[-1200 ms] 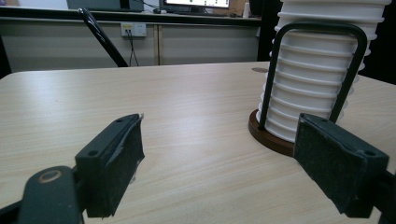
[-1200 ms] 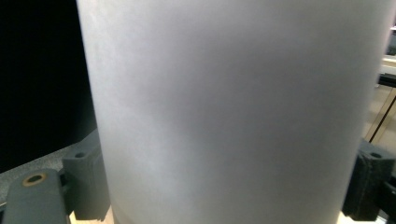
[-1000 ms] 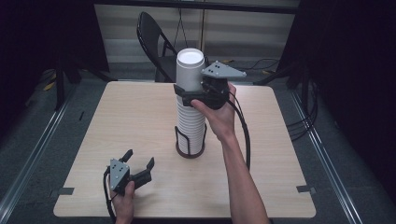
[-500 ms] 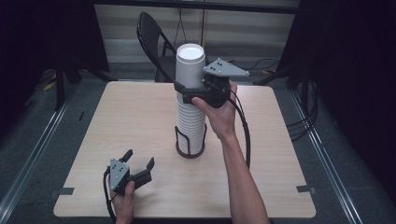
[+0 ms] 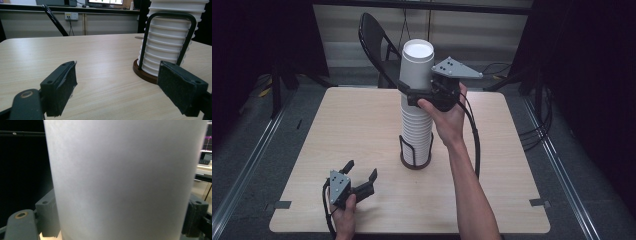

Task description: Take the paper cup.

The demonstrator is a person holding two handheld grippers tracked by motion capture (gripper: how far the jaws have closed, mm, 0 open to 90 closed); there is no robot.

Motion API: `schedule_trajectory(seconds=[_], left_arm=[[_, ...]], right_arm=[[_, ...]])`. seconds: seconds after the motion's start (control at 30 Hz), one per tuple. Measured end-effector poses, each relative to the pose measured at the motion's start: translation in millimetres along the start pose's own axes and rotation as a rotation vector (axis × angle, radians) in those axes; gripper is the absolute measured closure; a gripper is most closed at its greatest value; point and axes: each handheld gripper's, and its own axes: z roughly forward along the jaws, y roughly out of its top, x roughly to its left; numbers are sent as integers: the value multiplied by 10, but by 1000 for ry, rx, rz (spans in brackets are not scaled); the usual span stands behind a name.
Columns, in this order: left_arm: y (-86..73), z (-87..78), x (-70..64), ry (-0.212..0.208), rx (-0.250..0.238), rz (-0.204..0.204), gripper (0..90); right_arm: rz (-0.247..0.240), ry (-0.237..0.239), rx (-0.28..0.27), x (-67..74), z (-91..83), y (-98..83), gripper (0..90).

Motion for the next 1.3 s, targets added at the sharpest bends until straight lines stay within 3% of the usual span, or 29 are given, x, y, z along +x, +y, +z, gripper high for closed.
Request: schedule_trajectory(seconds=[0.3, 0.73, 1.3], left_arm=[[1, 2, -2, 1, 3, 2, 158], [2, 2, -1, 0, 3, 3, 158], [1, 1, -2, -1, 1, 3, 158]], right_arm=[[-8, 7, -4, -11, 0, 54, 139], [-11, 14, -54, -15, -36, 242, 139], [32, 27, -125, -48, -114, 363, 140]])
